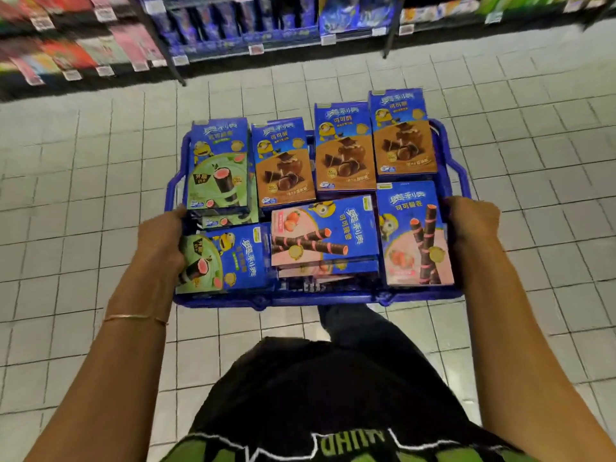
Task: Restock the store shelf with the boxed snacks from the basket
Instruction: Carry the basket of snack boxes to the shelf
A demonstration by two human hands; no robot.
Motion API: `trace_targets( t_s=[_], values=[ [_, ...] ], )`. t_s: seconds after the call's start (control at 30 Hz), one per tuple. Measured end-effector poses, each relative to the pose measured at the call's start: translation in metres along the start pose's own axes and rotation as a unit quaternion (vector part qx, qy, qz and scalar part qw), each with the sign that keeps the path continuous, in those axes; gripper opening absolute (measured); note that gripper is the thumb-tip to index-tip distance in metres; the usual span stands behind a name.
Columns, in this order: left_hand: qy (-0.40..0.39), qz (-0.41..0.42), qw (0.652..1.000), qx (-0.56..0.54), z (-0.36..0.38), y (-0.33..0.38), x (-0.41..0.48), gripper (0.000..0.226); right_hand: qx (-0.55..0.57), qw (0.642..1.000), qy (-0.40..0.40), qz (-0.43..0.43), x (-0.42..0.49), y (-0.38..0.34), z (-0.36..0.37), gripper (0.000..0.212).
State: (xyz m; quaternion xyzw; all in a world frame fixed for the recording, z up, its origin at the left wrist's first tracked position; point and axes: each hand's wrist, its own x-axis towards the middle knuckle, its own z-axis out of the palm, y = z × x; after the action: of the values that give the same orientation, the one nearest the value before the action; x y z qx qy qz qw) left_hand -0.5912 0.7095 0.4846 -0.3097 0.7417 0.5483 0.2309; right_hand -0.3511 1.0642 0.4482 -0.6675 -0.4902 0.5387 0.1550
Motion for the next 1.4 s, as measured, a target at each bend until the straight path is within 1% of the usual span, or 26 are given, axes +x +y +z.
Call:
trace_targets(
  t_s=[0.07, 0.17, 0.23, 0.37, 0.47, 0.57, 0.63, 0.8, 0.9, 1.0, 1.13, 1.23, 1.3, 1.4],
  values=[
    [-0.002, -0.006, 1.0, -0.013, 0.035, 0.034, 0.012, 0.014, 0.002, 1.0, -0.004, -0.012, 0.035, -0.045, 0.017, 0.024],
    [0.003, -0.002, 1.0, -0.029, 0.081, 0.083, 0.032, 0.016, 0.016, 0.999, -0.005, -0.039, 0.082, -0.114, 0.048, 0.014],
    [0.012, -0.002, 0.999, -0.038, 0.113, 0.115, 0.047, 0.019, 0.019, 0.999, -0.01, -0.041, 0.113, -0.153, 0.071, 0.011],
    [0.025, -0.001, 0.998, -0.056, 0.178, 0.169, 0.095, 0.012, 0.016, 0.999, -0.004, -0.044, 0.176, -0.212, 0.125, 0.013],
    [0.028, 0.003, 0.997, -0.073, 0.228, 0.208, 0.144, 0.025, 0.006, 0.999, -0.011, -0.032, 0.227, -0.253, 0.169, 0.019],
    [0.029, 0.002, 0.996, -0.088, 0.272, 0.248, 0.192, 0.022, 0.0, 1.0, -0.01, -0.017, 0.273, -0.294, 0.212, 0.021],
    [0.027, 0.006, 0.995, -0.101, 0.301, 0.276, 0.218, 0.025, 0.002, 1.0, -0.01, -0.013, 0.303, -0.322, 0.237, 0.02],
    [0.038, 0.0, 0.996, -0.08, 0.368, 0.335, 0.268, 0.025, 0.003, 1.0, -0.023, 0.021, 0.368, -0.376, 0.293, 0.021],
    [0.057, -0.007, 0.995, -0.079, 0.412, 0.35, 0.314, 0.027, 0.003, 0.999, -0.037, 0.03, 0.416, -0.391, 0.335, 0.016],
    [0.069, -0.024, 0.995, -0.07, 0.457, 0.351, 0.375, 0.033, -0.008, 0.997, -0.057, 0.049, 0.477, -0.391, 0.384, 0.016],
    [0.077, -0.055, 0.994, -0.06, 0.512, 0.331, 0.469, 0.04, -0.019, 0.996, -0.059, 0.062, 0.562, -0.372, 0.459, 0.014],
    [0.093, -0.081, 0.991, -0.052, 0.548, 0.311, 0.542, 0.041, -0.026, 0.995, -0.068, 0.067, 0.615, -0.35, 0.518, 0.011],
    [0.089, -0.093, 0.991, -0.046, 0.571, 0.298, 0.593, 0.036, -0.027, 0.995, -0.071, 0.071, 0.65, -0.332, 0.556, 0.02],
    [0.083, -0.102, 0.991, -0.033, 0.599, 0.277, 0.668, 0.034, -0.032, 0.993, -0.085, 0.071, 0.698, -0.303, 0.614, 0.039]
  ],
)
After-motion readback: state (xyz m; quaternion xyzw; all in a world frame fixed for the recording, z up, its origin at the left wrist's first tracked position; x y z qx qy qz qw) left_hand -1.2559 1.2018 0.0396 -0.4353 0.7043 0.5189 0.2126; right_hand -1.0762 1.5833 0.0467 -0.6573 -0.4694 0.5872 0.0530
